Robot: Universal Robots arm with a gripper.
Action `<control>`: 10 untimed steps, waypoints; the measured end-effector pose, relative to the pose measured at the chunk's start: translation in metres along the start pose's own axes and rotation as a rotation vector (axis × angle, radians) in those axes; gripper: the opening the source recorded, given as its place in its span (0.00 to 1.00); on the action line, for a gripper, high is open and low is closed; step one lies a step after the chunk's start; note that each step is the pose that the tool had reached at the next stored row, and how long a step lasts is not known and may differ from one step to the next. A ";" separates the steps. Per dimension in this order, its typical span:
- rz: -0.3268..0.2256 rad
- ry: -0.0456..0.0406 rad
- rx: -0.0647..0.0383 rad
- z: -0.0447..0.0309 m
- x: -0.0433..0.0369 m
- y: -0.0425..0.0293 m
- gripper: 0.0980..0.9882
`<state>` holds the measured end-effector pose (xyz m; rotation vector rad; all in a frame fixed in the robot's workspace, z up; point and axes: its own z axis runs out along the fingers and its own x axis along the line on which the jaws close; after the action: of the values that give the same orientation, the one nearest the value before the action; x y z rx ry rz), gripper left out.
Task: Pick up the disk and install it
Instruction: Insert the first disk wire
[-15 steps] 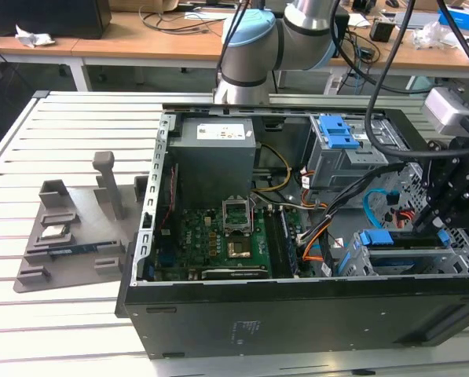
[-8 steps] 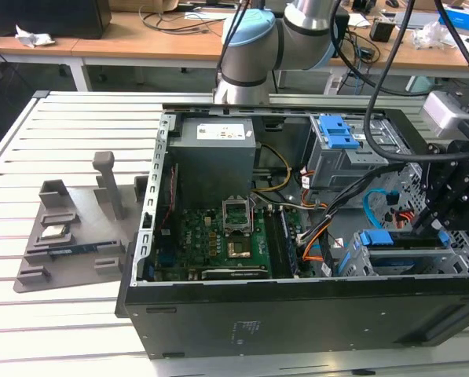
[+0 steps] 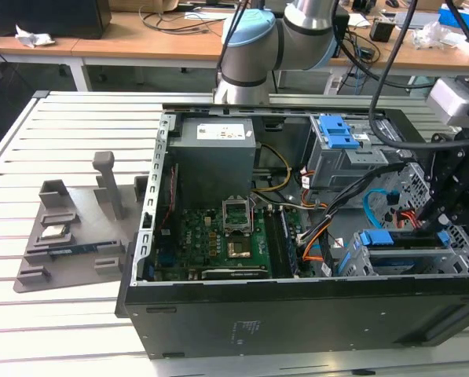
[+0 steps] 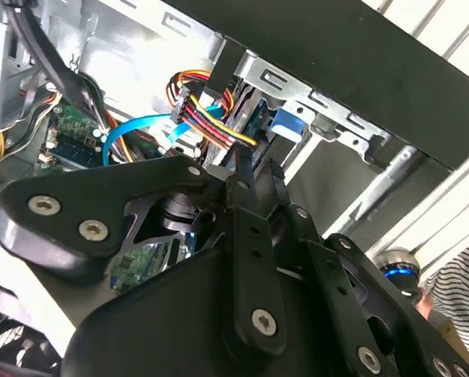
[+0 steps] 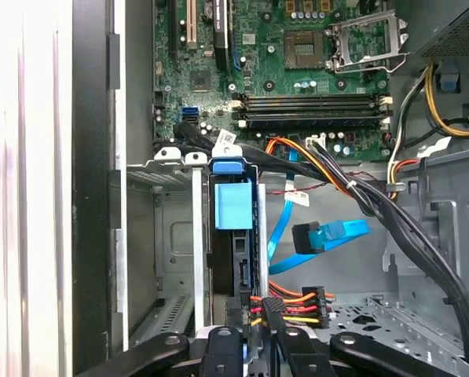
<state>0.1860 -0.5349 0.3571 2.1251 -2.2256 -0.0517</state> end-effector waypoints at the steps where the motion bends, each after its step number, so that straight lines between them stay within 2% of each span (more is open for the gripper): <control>1: -0.001 0.0004 0.000 -0.0055 -0.0011 0.0004 0.17; 2: -0.001 0.0005 0.000 -0.0083 -0.0011 0.0006 0.15; 4: -0.001 0.0005 0.000 -0.0185 -0.0012 0.0013 0.01; 5: -0.001 0.0004 0.000 -0.0266 -0.0011 0.0018 0.01; 7: -0.001 0.0005 0.000 -0.0303 -0.0010 0.0021 0.01; 10: -0.001 0.0003 0.000 -0.0311 -0.0010 0.0021 0.01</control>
<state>0.1861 -0.5332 0.3882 2.1259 -2.2245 -0.0516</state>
